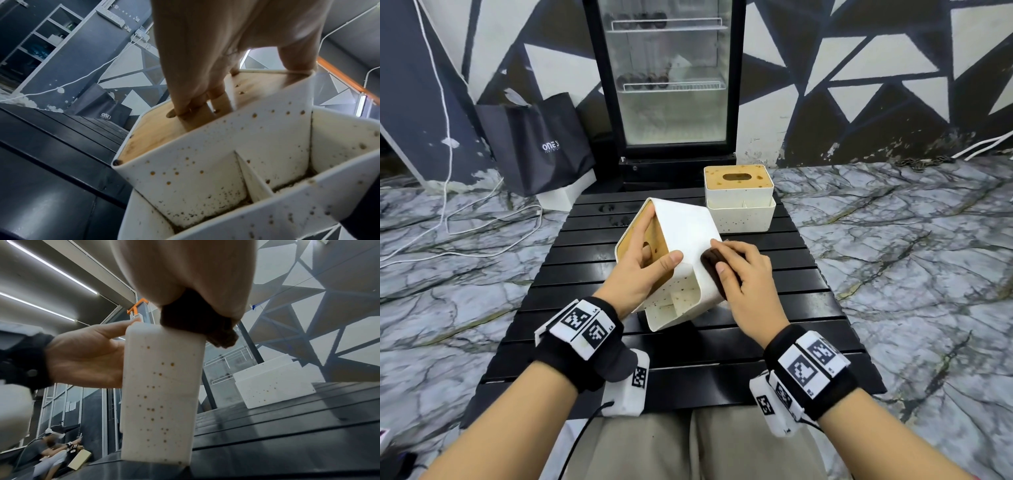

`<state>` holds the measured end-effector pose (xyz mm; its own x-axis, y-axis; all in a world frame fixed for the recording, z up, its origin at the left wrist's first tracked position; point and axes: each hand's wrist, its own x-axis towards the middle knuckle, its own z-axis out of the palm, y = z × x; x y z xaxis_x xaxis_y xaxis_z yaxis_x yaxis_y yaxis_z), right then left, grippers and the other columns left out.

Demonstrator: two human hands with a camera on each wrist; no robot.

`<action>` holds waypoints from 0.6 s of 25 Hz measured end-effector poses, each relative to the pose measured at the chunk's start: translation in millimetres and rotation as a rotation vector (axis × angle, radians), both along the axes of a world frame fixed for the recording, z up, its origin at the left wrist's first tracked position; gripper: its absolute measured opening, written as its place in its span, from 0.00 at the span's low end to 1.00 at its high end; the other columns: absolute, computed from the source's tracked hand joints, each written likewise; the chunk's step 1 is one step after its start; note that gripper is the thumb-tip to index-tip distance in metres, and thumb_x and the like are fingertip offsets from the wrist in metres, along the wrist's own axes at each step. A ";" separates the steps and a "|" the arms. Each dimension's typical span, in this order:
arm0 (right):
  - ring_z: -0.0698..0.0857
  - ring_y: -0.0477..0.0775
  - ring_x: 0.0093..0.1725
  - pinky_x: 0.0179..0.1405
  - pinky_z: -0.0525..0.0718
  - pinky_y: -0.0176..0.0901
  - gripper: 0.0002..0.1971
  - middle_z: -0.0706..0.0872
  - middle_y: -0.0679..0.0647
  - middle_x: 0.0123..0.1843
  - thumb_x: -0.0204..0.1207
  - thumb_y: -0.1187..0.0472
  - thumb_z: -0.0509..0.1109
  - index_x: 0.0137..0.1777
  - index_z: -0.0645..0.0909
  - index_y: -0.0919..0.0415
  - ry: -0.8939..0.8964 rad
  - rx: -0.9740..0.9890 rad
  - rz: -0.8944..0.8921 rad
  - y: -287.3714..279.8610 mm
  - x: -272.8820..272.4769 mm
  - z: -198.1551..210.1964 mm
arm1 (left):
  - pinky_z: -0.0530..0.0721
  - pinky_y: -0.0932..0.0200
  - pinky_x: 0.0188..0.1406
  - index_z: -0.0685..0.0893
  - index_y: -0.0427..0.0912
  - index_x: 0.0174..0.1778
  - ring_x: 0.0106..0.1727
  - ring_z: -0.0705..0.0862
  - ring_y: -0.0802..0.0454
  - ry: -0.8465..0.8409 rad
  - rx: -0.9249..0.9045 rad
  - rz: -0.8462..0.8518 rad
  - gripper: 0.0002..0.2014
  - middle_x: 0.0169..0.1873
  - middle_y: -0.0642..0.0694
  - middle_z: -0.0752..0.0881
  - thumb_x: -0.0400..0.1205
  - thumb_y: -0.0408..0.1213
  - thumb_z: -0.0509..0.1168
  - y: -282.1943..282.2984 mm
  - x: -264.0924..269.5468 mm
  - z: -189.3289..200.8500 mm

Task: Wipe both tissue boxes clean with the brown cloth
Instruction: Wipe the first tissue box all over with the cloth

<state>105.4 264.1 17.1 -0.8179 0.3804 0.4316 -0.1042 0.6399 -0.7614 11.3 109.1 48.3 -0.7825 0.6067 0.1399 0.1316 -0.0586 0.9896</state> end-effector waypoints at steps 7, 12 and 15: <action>0.62 0.45 0.60 0.60 0.60 0.26 0.22 0.72 0.46 0.68 0.79 0.50 0.52 0.72 0.71 0.45 0.042 0.094 0.060 -21.6 -4.1 8.0 | 0.82 0.70 0.48 0.56 0.72 0.74 0.64 0.82 0.51 0.012 -0.011 -0.050 0.41 0.67 0.40 0.80 0.72 0.42 0.71 -0.6 -3.0 -0.3; 0.64 0.47 0.60 0.65 0.63 0.35 0.22 0.73 0.47 0.68 0.77 0.51 0.53 0.71 0.72 0.46 0.037 0.022 0.025 -11.0 -9.5 11.1 | 0.83 0.67 0.46 0.58 0.78 0.69 0.66 0.81 0.49 0.040 -0.013 -0.071 0.42 0.68 0.42 0.78 0.64 0.50 0.73 0.9 1.0 -1.0; 0.64 0.48 0.60 0.63 0.62 0.35 0.22 0.73 0.47 0.67 0.77 0.54 0.54 0.71 0.72 0.48 0.066 0.010 0.023 -21.2 -15.4 20.6 | 0.83 0.65 0.49 0.57 0.75 0.72 0.64 0.81 0.49 0.058 -0.033 -0.100 0.44 0.68 0.41 0.78 0.65 0.49 0.74 3.2 -0.1 -1.4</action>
<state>90.0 242.8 37.7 -0.7960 0.3574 0.4886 -0.1684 0.6446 -0.7458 11.2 112.3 46.9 -0.7088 0.6866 0.1617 0.1837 -0.0417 0.9821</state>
